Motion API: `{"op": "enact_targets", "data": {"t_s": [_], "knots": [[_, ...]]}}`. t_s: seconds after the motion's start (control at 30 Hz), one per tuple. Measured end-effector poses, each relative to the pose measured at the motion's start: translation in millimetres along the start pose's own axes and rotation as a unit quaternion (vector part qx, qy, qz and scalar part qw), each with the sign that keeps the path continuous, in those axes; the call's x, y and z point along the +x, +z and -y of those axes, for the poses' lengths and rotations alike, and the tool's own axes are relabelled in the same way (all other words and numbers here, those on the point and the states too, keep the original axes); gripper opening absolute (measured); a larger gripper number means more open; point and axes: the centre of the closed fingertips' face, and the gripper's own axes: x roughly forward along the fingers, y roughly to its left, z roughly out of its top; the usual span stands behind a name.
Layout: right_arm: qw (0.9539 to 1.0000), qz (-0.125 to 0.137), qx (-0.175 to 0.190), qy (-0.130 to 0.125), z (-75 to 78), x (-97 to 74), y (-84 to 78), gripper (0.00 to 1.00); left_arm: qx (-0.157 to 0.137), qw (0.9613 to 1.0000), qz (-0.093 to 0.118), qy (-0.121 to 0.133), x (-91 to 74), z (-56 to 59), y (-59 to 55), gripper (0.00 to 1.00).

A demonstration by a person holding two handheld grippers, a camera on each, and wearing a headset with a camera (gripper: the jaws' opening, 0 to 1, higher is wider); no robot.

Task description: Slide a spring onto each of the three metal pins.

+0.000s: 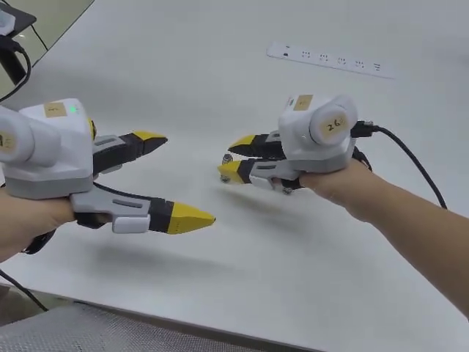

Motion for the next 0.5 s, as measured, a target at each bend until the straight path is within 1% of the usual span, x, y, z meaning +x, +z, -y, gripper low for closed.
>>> {"op": "enact_targets", "data": {"t_s": [0.23,0.37,0.5], "knots": [[0.9999,0.013,0.008,-0.005,-0.1,-13.4,5.7,0.29,0.001,1.0,-0.003,-0.004,5.7,3.0,2.1,0.97],[0.9996,0.021,0.015,-0.011,0.9,-22.4,6.6,0.32,0.004,1.0,-0.001,-0.007,10.3,5.1,6.1,0.98],[0.9993,0.027,0.023,-0.016,2.4,-30.6,6.3,0.38,0.006,0.9999,-0.001,-0.009,13.8,5.7,9.1,0.98]]}}
